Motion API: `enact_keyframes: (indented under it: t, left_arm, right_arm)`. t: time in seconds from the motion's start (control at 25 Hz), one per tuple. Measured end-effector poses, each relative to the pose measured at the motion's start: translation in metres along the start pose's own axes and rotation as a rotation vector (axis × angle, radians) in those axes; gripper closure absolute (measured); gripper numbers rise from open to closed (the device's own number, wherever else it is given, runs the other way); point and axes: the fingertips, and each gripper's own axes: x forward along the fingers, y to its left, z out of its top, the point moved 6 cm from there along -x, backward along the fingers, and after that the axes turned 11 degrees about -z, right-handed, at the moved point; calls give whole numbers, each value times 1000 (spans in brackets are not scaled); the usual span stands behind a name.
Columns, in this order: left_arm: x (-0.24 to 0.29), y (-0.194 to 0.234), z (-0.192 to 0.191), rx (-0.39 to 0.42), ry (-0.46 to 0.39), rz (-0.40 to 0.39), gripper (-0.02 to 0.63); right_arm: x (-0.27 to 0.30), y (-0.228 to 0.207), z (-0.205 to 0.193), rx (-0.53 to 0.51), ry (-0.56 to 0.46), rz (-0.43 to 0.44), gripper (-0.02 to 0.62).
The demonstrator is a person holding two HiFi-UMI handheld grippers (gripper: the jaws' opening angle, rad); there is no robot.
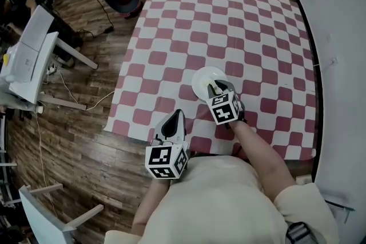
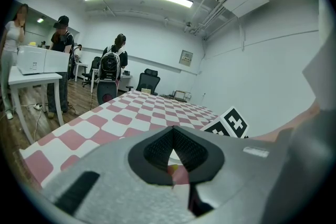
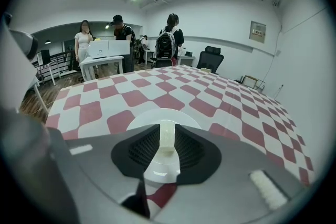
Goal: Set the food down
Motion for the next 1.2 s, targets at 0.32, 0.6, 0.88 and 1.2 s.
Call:
enact_keyframes:
  t: [0.32, 0.6, 0.88, 1.2]
  left_arm:
    - [-7, -8, -5, 13, 3, -15, 600]
    - [-11, -15, -10, 25, 16, -30, 600]
    - [-17, -21, -14, 37, 21, -64, 600]
    - [-34, -28, -18, 52, 28, -105, 600]
  right_arm:
    - [-19, -2, 1, 39, -36, -25, 540]
    - [-38, -4, -1, 76, -71, -52, 576]
    - [-60, -7, -5, 127, -96, -95, 589]
    - [-92, 3, -11, 186, -127, -119, 589]
